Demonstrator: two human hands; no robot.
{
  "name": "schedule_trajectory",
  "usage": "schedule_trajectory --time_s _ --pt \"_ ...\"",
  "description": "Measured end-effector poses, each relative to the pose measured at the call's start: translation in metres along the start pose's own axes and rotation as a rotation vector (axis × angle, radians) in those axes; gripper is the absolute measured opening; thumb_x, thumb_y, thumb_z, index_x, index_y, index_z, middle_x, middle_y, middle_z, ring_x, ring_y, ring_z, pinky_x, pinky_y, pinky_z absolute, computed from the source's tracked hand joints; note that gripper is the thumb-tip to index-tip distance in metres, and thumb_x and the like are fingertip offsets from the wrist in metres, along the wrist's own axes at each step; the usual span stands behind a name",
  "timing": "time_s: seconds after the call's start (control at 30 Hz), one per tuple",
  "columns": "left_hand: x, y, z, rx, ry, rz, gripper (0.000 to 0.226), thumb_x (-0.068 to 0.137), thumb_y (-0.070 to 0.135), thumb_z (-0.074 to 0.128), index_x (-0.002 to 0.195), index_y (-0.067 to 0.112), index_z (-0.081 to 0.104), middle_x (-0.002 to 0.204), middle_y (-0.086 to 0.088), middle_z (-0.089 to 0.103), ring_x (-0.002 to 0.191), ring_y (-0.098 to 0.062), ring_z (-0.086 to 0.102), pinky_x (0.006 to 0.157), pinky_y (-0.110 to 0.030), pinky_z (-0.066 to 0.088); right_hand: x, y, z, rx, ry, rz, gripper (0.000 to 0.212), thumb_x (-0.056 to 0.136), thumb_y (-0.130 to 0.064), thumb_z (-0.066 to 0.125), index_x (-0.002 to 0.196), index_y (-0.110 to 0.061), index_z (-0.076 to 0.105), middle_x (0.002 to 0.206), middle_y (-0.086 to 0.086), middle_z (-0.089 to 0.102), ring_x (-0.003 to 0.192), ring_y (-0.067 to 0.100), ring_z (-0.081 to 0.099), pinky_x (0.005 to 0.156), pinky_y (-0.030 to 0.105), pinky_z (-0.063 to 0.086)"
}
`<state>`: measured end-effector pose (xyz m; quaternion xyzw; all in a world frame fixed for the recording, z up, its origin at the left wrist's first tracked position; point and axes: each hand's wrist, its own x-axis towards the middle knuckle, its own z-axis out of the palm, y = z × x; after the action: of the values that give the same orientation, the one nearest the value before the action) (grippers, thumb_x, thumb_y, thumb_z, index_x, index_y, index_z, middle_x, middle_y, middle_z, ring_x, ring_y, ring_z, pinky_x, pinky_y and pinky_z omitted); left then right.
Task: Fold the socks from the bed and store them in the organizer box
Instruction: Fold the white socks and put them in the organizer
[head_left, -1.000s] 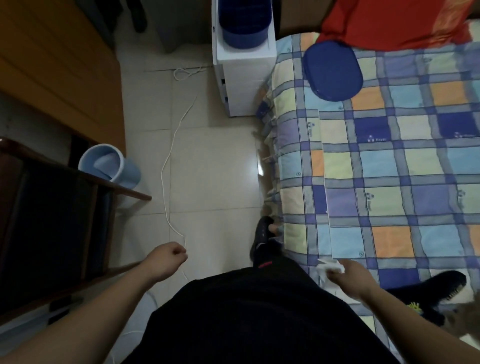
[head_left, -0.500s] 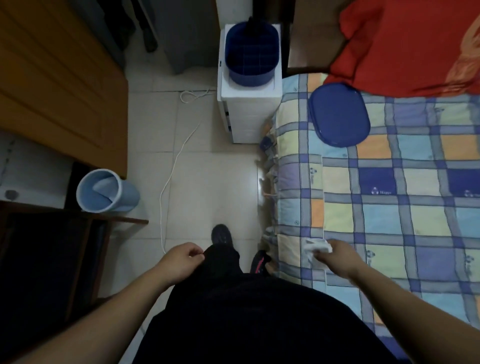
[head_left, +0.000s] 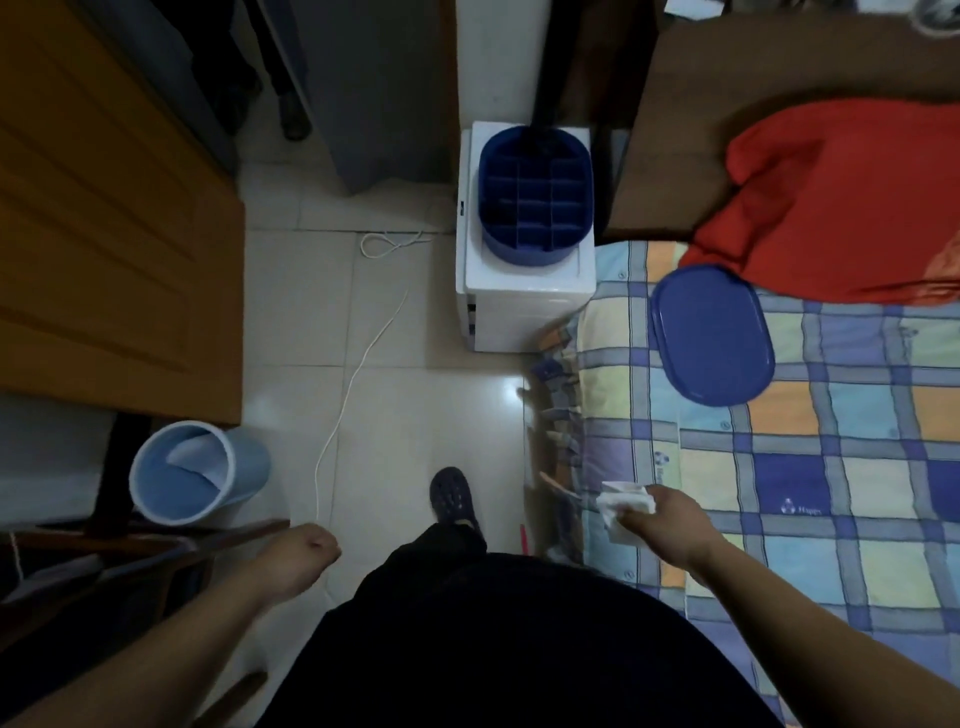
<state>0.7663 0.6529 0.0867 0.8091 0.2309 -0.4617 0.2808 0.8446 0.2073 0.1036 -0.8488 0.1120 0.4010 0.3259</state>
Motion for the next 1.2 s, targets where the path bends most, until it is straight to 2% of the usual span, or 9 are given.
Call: schedule_trajectory --time_s 0.17,0.23,0.33,0.57,0.77,0.87,0.97,1.13,1.2 --pt "0.058 0.056 -0.105 -0.181 0.160 -0.020 0.013 0.092 0.019 0.059 0.080 0.014 0.063 0.087 -0.011 0.065 0.085 -0.030 0.062 0.073 -0.031 0.047 0.021 -0.033 -0.020 0.023 0.030 0.028 0.013 0.071 -0.034 0.058 0.073 -0.030 0.070 0.078 -0.026 0.070 0.073 -0.003 0.061 0.071 0.025 0.049" --pt "0.076 0.087 -0.136 -0.181 0.165 0.008 0.015 0.093 0.023 0.057 0.083 0.013 0.063 0.093 -0.015 0.067 0.089 -0.032 0.064 0.075 -0.034 0.049 0.027 -0.032 -0.029 0.047 0.030 0.062 0.011 0.077 -0.028 0.063 0.080 -0.030 0.074 0.093 -0.034 0.063 0.085 -0.003 0.063 0.076 0.025 0.051" --pt "0.097 0.135 -0.158 -0.182 0.179 0.070 0.018 0.091 0.023 0.057 0.084 0.009 0.066 0.092 -0.015 0.068 0.090 -0.031 0.065 0.079 -0.038 0.052 0.041 -0.025 -0.044 0.055 0.030 0.118 0.013 0.083 -0.020 0.066 0.089 -0.022 0.077 0.111 -0.020 0.062 0.098 0.009 0.067 0.088 0.032 0.052" --pt "0.134 0.214 -0.136 -0.110 0.043 0.072 0.008 0.092 0.023 0.059 0.088 0.018 0.065 0.088 -0.002 0.064 0.086 -0.023 0.061 0.079 -0.031 0.048 0.114 -0.029 -0.107 -0.066 0.014 0.173 0.012 0.090 -0.022 0.063 0.091 -0.030 0.071 0.104 -0.004 0.070 0.085 0.012 0.063 0.071 0.022 0.047" --pt "0.167 0.261 -0.127 0.099 -0.096 0.014 0.021 0.094 0.033 0.053 0.107 0.020 0.065 0.116 -0.001 0.065 0.104 -0.014 0.059 0.081 -0.021 0.040 0.214 -0.072 -0.194 -0.273 -0.097 0.094 0.021 0.094 -0.030 0.060 0.108 -0.021 0.072 0.117 0.001 0.068 0.106 0.021 0.063 0.082 0.029 0.047" --pt "0.194 0.288 -0.136 0.061 -0.063 -0.013 0.022 0.093 0.032 0.053 0.105 0.019 0.067 0.111 -0.001 0.066 0.102 -0.015 0.061 0.081 -0.022 0.042 0.266 -0.114 -0.226 -0.269 -0.078 0.008 0.018 0.096 -0.034 0.057 0.102 -0.027 0.072 0.128 -0.013 0.062 0.108 0.014 0.061 0.089 0.031 0.048" --pt "0.233 0.304 -0.136 0.051 -0.113 0.006 0.020 0.091 0.028 0.052 0.077 0.020 0.064 0.094 -0.003 0.065 0.085 -0.015 0.061 0.070 -0.024 0.039 0.316 -0.153 -0.233 -0.292 0.003 -0.030 0.012 0.093 -0.033 0.055 0.085 -0.028 0.064 0.100 -0.014 0.067 0.090 0.018 0.065 0.068 0.028 0.043" --pt "0.312 0.318 -0.118 0.069 -0.177 0.019 0.032 0.088 0.021 0.048 0.056 0.019 0.045 0.067 0.003 0.055 0.068 -0.014 0.056 0.057 -0.026 0.035 0.392 -0.195 -0.200 -0.350 0.096 -0.202 0.013 0.092 -0.026 0.060 0.093 -0.014 0.064 0.094 0.007 0.072 0.089 0.031 0.066 0.062 0.028 0.030" --pt "0.335 0.322 -0.111 0.074 -0.203 0.027 0.028 0.087 0.022 0.048 0.060 0.018 0.053 0.069 0.000 0.058 0.071 -0.018 0.060 0.057 -0.026 0.037 0.415 -0.207 -0.182 -0.351 0.131 -0.289 0.010 0.089 -0.018 0.063 0.089 -0.009 0.065 0.087 0.006 0.070 0.085 0.025 0.064 0.059 0.023 0.027"
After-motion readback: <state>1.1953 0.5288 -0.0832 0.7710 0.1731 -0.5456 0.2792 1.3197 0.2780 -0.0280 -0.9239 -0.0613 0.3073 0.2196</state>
